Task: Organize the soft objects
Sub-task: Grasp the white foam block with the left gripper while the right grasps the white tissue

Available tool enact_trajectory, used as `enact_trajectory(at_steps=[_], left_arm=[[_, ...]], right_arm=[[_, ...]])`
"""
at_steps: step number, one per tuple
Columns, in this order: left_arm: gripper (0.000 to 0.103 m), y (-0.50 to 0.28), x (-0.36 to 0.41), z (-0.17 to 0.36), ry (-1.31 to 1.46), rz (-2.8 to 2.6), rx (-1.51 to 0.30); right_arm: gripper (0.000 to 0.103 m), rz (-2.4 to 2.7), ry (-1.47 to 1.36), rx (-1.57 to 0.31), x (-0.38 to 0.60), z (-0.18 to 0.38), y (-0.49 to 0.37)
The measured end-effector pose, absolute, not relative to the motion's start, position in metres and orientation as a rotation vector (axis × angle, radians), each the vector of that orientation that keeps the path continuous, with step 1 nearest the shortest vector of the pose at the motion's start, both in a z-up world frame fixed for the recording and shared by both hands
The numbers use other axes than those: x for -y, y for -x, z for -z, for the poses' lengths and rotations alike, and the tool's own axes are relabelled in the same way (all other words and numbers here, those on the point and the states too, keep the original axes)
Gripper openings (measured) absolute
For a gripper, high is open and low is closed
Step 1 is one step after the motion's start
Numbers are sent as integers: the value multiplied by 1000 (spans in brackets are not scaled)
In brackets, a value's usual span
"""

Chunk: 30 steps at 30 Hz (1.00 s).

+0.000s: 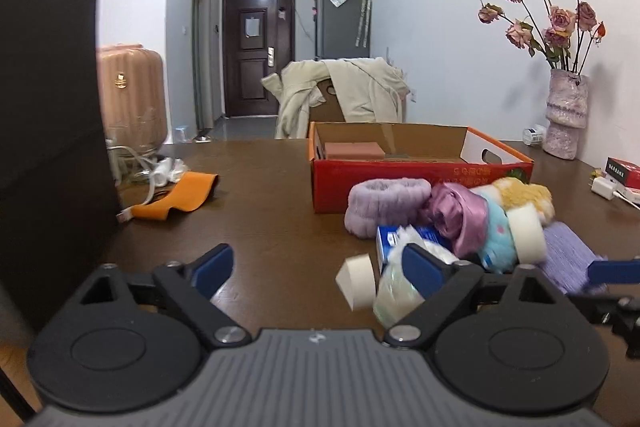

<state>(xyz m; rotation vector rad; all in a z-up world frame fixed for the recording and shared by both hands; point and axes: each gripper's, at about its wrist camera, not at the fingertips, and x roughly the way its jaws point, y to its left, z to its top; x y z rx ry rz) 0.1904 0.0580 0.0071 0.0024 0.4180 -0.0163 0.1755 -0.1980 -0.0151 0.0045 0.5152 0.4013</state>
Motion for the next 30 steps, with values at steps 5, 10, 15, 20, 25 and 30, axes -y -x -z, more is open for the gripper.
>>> enact_trajectory(at_steps=[5, 10, 15, 20, 25, 30], left_arm=[[72, -239, -65, 5, 61, 80, -535], [47, -262, -66, 20, 98, 158, -613], [35, -270, -72, 32, 152, 210, -676], [26, -271, -70, 35, 146, 230, -694], [20, -261, -72, 25, 161, 193, -657], [20, -236, -76, 0, 150, 143, -571]], right_arm=[[62, -422, 3, -545, 173, 18, -212], [51, -426, 26, -574, 144, 24, -248], [39, -399, 80, -622, 126, 36, -271], [36, -388, 99, -672, 120, 47, -279], [14, -397, 103, -665, 121, 50, -274], [11, -385, 120, -591, 125, 38, -251]])
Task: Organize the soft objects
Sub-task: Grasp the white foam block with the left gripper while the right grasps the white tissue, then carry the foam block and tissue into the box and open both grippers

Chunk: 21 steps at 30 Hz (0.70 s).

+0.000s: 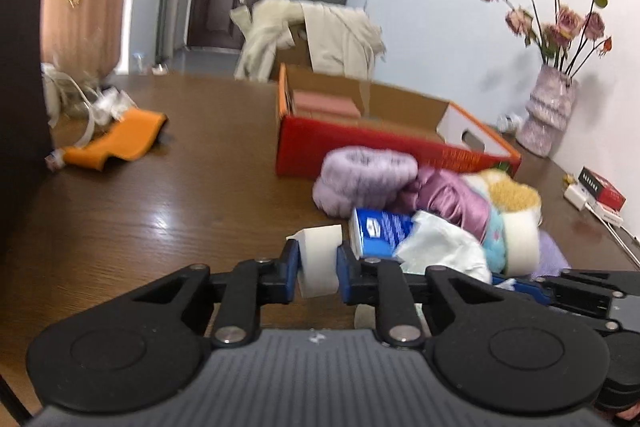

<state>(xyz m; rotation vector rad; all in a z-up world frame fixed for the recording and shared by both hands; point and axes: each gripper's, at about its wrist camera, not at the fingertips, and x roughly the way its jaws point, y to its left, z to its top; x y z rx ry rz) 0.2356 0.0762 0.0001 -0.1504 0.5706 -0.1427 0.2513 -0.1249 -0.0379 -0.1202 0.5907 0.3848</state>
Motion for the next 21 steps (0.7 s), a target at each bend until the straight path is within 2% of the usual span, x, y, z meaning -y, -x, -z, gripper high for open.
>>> enact_trajectory(at_steps=[13, 21], left_arm=[[20, -156, -56, -62, 104, 145, -405], [21, -181, -33, -96, 86, 201, -361]], right_arm=[[11, -364, 64, -407, 170, -18, -170], [11, -327, 67, -328, 204, -54, -168]])
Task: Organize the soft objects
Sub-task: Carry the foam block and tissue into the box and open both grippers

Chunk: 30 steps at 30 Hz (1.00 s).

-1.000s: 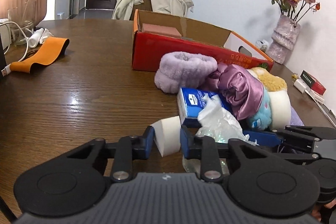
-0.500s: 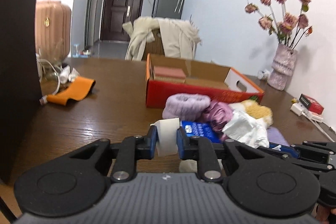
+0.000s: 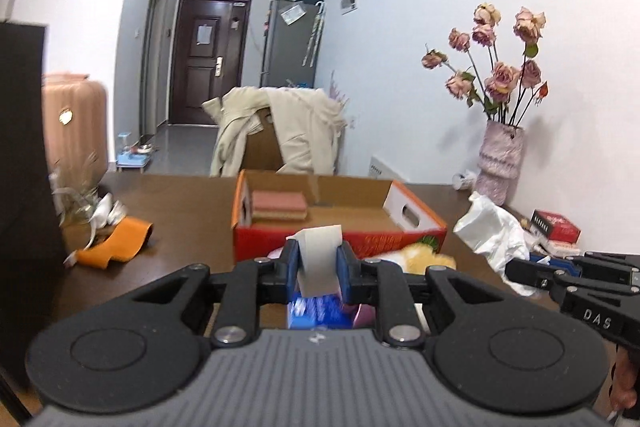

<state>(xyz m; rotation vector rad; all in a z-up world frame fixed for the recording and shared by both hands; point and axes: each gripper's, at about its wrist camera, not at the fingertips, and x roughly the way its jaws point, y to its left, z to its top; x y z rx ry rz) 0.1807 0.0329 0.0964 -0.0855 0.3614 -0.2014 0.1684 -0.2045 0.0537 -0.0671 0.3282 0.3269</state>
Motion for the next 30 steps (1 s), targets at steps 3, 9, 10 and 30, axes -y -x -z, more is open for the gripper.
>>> enact_trajectory(at_steps=[3, 9, 10, 30], left_arm=[[21, -221, -24, -112, 108, 241, -367], [21, -347, 5, -122, 103, 260, -440], [21, -375, 12, -121, 95, 256, -462], [58, -620, 71, -4, -3, 195, -796]], right_arm=[[11, -322, 65, -322, 223, -71, -192], [11, -310, 87, -382, 241, -91, -290], [11, -309, 103, -396, 240, -93, -311], [26, -90, 316, -831, 208, 14, -631]])
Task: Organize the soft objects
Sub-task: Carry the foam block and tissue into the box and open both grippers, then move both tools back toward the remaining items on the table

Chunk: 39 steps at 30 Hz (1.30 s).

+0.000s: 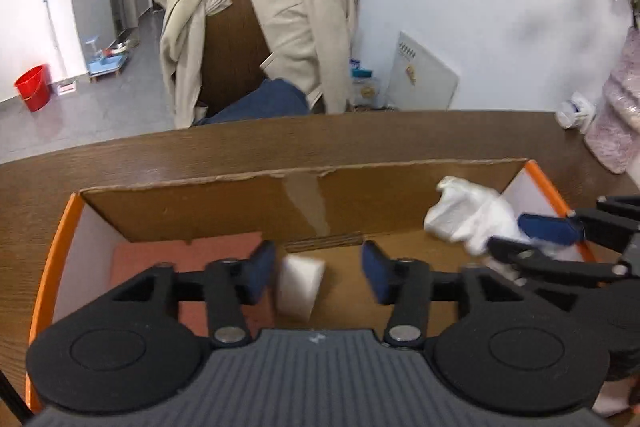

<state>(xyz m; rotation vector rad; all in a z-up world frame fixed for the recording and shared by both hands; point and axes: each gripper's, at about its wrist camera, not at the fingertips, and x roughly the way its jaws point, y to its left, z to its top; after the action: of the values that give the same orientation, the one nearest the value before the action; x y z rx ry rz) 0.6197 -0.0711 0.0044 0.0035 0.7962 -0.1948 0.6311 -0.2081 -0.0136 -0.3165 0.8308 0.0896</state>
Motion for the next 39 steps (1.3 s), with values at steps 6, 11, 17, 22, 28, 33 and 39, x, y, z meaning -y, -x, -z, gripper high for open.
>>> enact_trajectory(at_steps=[6, 11, 17, 22, 28, 33, 39], left_arm=[[70, -598, 69, -35, 7, 191, -729], [77, -563, 59, -80, -8, 194, -658], [83, -499, 40, -133, -44, 186, -570], [88, -432, 24, -162, -71, 185, -508], [98, -331, 5, -173, -98, 128, -397], [103, -240, -10, -159, -76, 129, -298], [103, -148, -25, -124, -62, 98, -246]], right_arm=[[49, -108, 320, -796, 201, -3, -625], [51, -128, 270, -748, 214, -43, -599], [64, -145, 211, -669, 240, -97, -543], [65, -155, 189, -619, 257, -127, -480], [76, -177, 198, -533, 256, -149, -391], [80, -223, 173, -443, 252, -148, -309], [81, -276, 157, -312, 246, -127, -216]])
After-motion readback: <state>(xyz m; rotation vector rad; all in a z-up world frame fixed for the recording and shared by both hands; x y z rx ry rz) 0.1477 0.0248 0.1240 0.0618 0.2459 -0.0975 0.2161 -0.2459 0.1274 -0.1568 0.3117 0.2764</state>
